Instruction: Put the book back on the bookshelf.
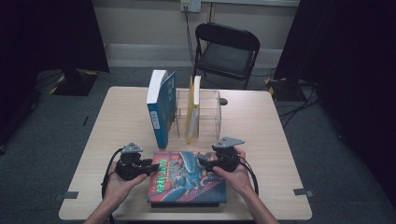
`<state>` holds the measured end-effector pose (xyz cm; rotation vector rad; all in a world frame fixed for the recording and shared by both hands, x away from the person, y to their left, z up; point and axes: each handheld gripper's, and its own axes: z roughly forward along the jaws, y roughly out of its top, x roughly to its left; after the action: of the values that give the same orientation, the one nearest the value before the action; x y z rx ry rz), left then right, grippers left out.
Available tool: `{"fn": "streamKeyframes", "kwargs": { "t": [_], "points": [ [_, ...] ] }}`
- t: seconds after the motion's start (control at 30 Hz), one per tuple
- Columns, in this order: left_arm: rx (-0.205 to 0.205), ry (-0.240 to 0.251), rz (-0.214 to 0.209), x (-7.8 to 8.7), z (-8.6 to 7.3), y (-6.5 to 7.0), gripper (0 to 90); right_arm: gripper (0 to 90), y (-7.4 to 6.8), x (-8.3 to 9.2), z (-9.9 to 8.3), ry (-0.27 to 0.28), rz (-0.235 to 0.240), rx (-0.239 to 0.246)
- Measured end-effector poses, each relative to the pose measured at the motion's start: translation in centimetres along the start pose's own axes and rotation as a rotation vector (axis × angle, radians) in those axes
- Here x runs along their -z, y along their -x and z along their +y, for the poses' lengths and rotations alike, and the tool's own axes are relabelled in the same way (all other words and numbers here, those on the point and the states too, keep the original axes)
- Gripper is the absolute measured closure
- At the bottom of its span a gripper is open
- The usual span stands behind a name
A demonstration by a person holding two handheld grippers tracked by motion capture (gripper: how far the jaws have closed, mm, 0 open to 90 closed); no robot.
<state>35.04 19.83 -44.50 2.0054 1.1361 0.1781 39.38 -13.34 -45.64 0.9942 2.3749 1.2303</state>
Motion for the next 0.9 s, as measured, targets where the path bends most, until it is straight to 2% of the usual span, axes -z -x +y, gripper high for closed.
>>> {"fn": "streamKeyframes", "kwargs": {
  "t": [0.1,0.2,0.37,0.5,0.57,0.77,0.9],
  "points": [
    [0.022,0.005,-0.007,-0.1,-0.1,-0.1,59.7,23.9,-0.1,0.0,-0.3,0.006,0.017,-0.019],
    [0.011,0.001,0.006,-0.2,0.1,0.1,60.6,24.0,-0.2,0.2,-0.5,0.008,0.013,-0.017],
    [0.008,0.0,-0.004,-0.4,0.3,0.0,60.8,25.2,-0.4,0.6,-0.6,-0.005,0.007,-0.009],
    [-0.005,-0.004,0.014,-0.7,0.7,0.3,61.9,26.9,-0.6,1.1,-0.8,-0.017,0.011,0.007],
    [0.004,-0.004,0.002,-1.0,0.9,0.3,62.3,27.7,-0.7,1.5,-1.1,-0.013,0.014,0.007],
    [-0.013,0.018,0.002,-2.0,1.4,0.7,63.5,29.3,-0.8,2.7,-2.3,-0.003,0.033,-0.014],
    [-0.022,0.015,-0.005,-2.7,2.0,1.1,63.9,31.9,-1.1,3.6,-3.0,-0.002,0.053,-0.03]
  ]
}}
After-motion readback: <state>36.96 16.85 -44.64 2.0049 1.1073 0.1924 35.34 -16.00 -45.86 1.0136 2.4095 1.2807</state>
